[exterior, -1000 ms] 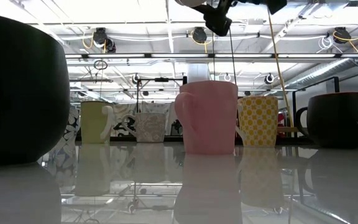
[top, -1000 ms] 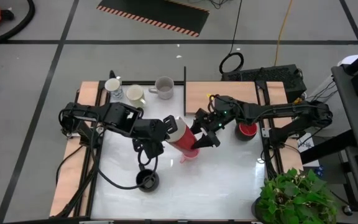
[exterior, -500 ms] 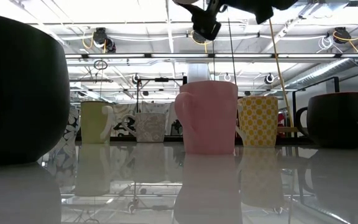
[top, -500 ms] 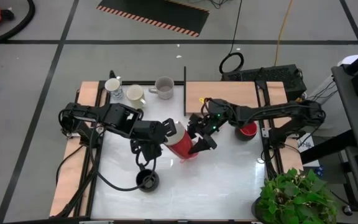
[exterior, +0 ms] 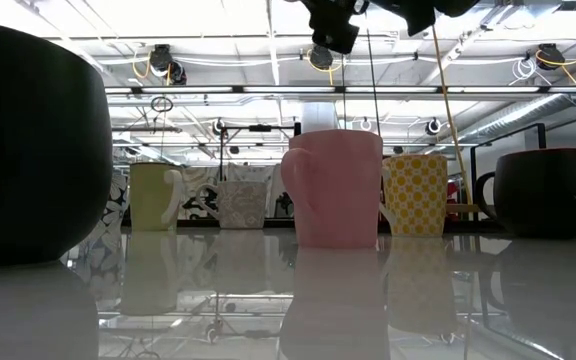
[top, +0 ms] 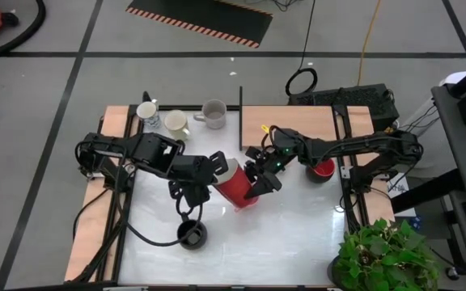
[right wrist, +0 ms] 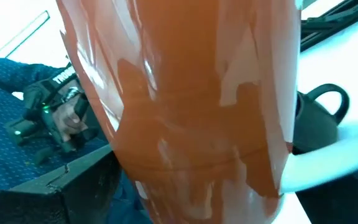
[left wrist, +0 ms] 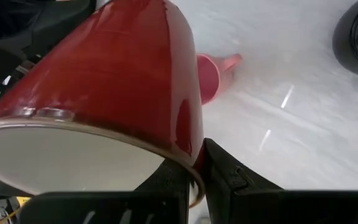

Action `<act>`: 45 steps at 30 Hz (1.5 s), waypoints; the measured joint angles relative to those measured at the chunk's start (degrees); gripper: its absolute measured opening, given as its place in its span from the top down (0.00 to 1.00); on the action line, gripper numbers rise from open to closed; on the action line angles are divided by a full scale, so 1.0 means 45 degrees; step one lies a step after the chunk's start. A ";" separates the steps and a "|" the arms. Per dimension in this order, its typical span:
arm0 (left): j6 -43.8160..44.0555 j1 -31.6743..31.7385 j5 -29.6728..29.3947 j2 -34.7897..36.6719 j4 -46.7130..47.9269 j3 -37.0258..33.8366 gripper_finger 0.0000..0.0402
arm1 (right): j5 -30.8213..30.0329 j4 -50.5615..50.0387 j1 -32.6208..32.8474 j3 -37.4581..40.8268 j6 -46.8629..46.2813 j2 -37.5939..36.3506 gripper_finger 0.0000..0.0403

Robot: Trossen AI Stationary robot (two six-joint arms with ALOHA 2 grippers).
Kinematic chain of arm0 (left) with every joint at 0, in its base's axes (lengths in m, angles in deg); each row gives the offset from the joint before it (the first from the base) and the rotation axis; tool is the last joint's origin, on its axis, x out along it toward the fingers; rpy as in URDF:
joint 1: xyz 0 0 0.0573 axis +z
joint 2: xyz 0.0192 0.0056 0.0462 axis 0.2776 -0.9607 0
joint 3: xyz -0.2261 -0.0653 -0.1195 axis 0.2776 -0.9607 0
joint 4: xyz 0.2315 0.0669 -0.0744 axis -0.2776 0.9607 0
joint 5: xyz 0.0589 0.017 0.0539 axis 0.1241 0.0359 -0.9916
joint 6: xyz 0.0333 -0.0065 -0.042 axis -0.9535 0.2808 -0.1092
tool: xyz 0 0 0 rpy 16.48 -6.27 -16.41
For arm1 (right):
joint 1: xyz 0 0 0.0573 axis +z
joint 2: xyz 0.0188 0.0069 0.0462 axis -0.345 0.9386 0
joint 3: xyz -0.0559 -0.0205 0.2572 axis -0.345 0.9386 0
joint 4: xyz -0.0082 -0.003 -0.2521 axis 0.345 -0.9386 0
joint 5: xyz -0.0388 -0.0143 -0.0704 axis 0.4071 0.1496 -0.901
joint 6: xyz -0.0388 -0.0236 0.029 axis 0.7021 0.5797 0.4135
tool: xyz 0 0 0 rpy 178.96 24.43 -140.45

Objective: Place coffee mugs
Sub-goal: Put the orange mug on the shelf

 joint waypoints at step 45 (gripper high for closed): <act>0.7472 0.0142 -0.1463 0.0213 -0.1199 -0.0029 0.08 | -0.1359 0.1174 -0.0762 -0.0051 0.0616 -0.0039 0.07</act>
